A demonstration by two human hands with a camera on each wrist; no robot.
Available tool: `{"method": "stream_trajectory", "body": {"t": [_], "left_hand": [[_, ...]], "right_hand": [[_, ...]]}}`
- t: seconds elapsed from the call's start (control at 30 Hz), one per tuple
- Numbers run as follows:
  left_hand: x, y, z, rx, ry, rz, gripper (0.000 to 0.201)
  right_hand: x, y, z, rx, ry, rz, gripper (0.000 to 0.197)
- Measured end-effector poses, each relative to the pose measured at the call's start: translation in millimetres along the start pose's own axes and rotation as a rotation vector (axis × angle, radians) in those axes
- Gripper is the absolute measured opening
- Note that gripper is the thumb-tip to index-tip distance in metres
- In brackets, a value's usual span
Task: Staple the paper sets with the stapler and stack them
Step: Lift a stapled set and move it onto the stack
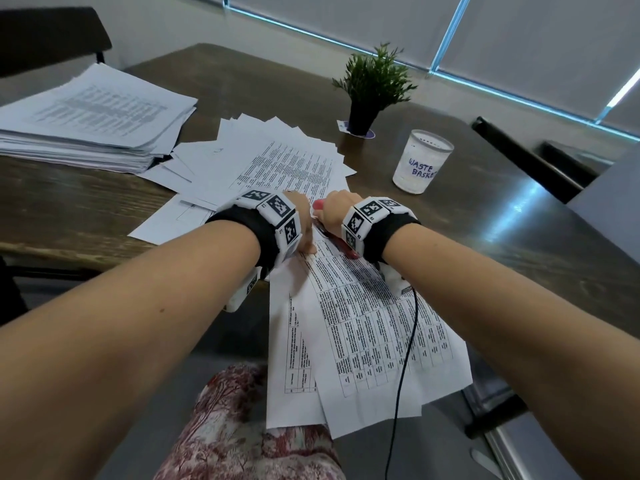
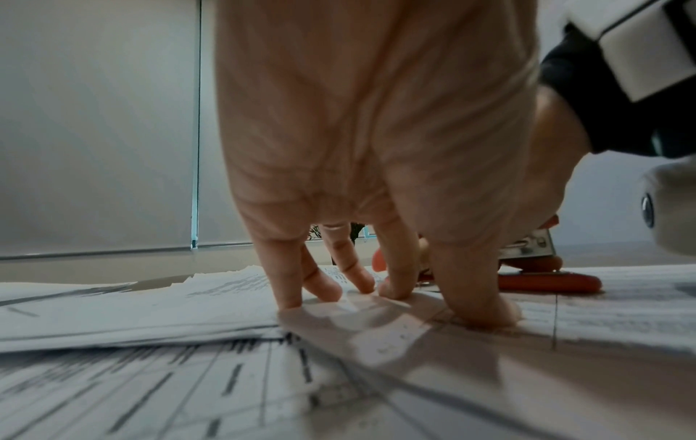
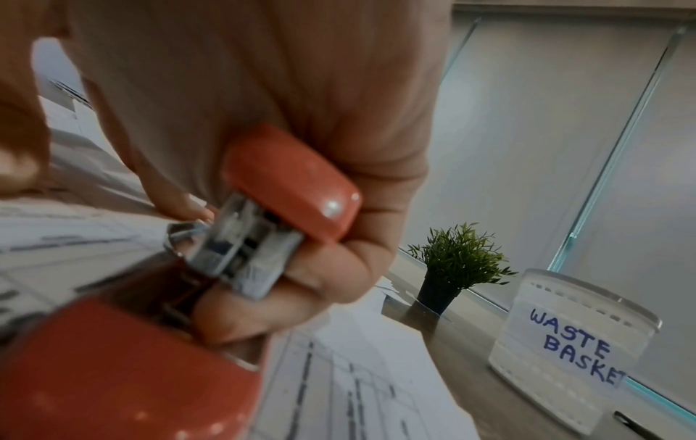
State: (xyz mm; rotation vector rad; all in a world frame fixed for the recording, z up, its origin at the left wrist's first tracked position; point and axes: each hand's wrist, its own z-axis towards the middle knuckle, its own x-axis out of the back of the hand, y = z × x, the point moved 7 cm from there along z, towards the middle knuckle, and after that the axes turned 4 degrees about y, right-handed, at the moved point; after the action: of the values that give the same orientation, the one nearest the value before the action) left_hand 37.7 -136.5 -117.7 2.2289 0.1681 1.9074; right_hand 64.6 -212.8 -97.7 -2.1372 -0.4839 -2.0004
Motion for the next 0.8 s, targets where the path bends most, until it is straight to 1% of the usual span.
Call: {"method": "stream_trajectory", "body": {"t": [0.1, 0.17, 0.27, 0.37, 0.43, 0.5, 0.67, 0.73, 0.8], "left_hand": [[-2, -5, 3, -0.001, 0.008, -0.026, 0.037], [-4, -7, 5, -0.010, 0.024, 0.008, 0.044], [-5, -9, 6, -0.021, 0.014, 0.034, 0.056], [-4, -9, 5, -0.043, -0.001, 0.003, 0.057], [-3, -12, 5, -0.062, -0.002, -0.034, 0.056], [-1, -18, 5, -0.053, -0.008, -0.110, 0.054], [9, -20, 6, -0.053, -0.037, -0.151, 0.062], [12, -19, 7, -0.068, -0.037, -0.141, 0.064], [12, -20, 9, -0.055, -0.031, -0.148, 0.064]], "right_hand": [[1, -4, 2, 0.023, -0.019, -0.030, 0.037], [3, -5, 3, 0.036, -0.027, -0.056, 0.037], [7, -4, 8, 0.022, -0.024, -0.048, 0.036], [5, 1, 14, 0.013, -0.026, -0.049, 0.039], [3, 6, 16, -0.007, -0.002, -0.008, 0.043], [1, 10, 16, -0.004, 0.009, 0.048, 0.045], [-2, 22, 14, -0.026, -0.047, 0.188, 0.058], [-1, 29, 16, -0.021, -0.052, 0.195, 0.054], [0, 34, 19, -0.008, -0.033, 0.204, 0.044]]}}
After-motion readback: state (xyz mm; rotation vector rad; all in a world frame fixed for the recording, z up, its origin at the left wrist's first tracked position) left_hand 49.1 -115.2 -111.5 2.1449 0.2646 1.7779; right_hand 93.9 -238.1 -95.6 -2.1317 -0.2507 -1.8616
